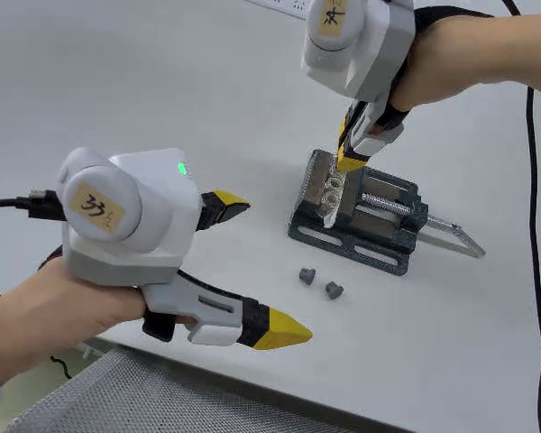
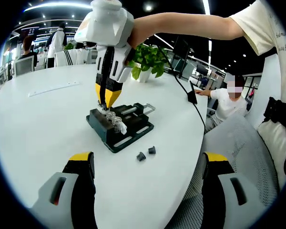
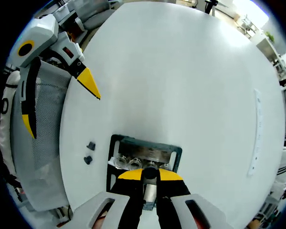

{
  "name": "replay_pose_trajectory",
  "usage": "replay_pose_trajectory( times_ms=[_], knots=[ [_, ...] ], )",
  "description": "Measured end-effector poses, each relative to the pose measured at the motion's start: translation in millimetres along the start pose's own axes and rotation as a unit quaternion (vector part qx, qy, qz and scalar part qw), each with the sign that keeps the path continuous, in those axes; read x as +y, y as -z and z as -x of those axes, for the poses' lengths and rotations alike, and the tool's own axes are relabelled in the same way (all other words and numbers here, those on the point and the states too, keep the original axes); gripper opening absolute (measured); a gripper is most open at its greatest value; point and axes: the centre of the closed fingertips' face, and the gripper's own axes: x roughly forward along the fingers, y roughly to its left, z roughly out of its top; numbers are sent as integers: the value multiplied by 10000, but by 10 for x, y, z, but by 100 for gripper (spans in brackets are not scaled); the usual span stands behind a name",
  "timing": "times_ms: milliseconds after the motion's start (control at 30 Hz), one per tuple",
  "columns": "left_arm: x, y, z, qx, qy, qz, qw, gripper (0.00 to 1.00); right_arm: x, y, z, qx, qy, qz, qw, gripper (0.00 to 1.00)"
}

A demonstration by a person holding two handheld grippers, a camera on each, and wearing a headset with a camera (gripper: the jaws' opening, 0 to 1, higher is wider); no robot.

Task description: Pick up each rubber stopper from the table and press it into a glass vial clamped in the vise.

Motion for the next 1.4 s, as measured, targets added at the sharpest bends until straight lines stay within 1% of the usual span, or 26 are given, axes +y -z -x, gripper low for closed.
replay_pose_trajectory(
  times_ms=[33,67,133,233,267,400,433,733,867,900,967,1067,1167,1200,1300,1333,1367,1400],
  knots=[
    [0,3,-1,1,9,2,10000,93,-4,7,-1,-17,20,-47,10000,4],
    [-2,3,-3,3,11,2,10000,93,-8,8,-2,-47,33,27,10000,5],
    [-7,6,-6,9,21,3,10000,93,14,28,7,-88,40,-15,10000,5],
    [-17,9,-12,21,33,-2,10000,93,-8,2,5,-111,19,34,9999,6],
    [-21,9,-13,22,39,-1,10000,93,-5,-4,4,-111,11,113,9999,6],
    [-13,17,-9,21,35,11,10000,93,-4,-2,4,-109,4,181,9998,6],
    [-11,20,-9,28,32,12,10000,93,-4,0,4,-118,-2,243,9996,6],
    [-17,36,-13,46,50,24,10000,93,-12,-4,2,-208,-11,229,9995,7],
    [-10,47,-15,57,55,25,10000,93,-16,-8,-3,-230,-54,230,9995,10],
    [-8,48,-14,57,56,26,10000,92,-19,-11,2,-241,-30,230,9994,12],
    [-1,49,-13,51,50,27,10000,93,-31,-35,29,-317,1,227,9992,12],
    [-3,50,-14,53,51,22,10000,93,-10,-49,67,-374,-55,233,9990,13],
    [-2,45,-12,48,48,17,10000,93,-2,-10,116,-380,-65,264,9989,12],
    [1,43,-10,47,45,24,10000,93,43,34,151,-368,-106,255,9989,11],
    [3,32,-7,43,37,12,10000,93,58,102,118,-337,-224,231,9989,11],
    [4,29,-7,42,35,10,10000,93,67,102,117,-386,-291,243,9985,11],
    [7,26,-7,36,35,6,10000,93,72,99,123,-435,-311,128,9985,12],
    [8,25,-7,37,33,9,10000,93,93,89,132,-451,-304,113,9985,11]
  ],
)
